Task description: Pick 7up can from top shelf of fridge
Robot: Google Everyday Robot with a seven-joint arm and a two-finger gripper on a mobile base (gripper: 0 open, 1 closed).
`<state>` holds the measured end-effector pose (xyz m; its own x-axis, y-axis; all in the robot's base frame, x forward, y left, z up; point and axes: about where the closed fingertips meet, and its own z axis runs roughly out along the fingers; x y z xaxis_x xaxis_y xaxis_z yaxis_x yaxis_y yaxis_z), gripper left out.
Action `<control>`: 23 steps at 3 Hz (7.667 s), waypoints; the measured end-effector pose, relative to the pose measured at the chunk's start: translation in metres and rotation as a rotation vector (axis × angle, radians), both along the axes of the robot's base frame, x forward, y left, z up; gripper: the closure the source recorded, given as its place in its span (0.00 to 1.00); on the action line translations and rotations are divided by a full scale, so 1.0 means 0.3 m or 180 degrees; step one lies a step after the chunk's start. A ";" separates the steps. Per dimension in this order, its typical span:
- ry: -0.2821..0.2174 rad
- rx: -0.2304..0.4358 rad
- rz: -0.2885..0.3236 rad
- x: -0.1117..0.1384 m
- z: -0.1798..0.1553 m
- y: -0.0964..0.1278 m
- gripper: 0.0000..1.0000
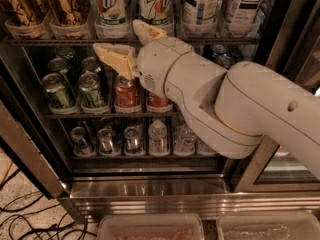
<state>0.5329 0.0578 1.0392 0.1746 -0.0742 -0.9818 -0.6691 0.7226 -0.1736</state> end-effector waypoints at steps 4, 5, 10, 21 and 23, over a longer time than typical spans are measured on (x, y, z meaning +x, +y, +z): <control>-0.0056 0.0011 0.0103 0.116 0.041 0.008 0.23; -0.0057 0.0027 0.0158 0.146 0.044 0.025 0.26; -0.0043 0.0058 0.0265 0.261 0.055 0.089 0.26; -0.0176 0.0125 -0.0040 0.284 0.156 0.109 1.00; -0.0436 0.0216 0.0041 0.232 0.215 0.091 1.00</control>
Offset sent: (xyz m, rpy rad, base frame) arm 0.0301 -0.0132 0.0116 0.0030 -0.0187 -0.0077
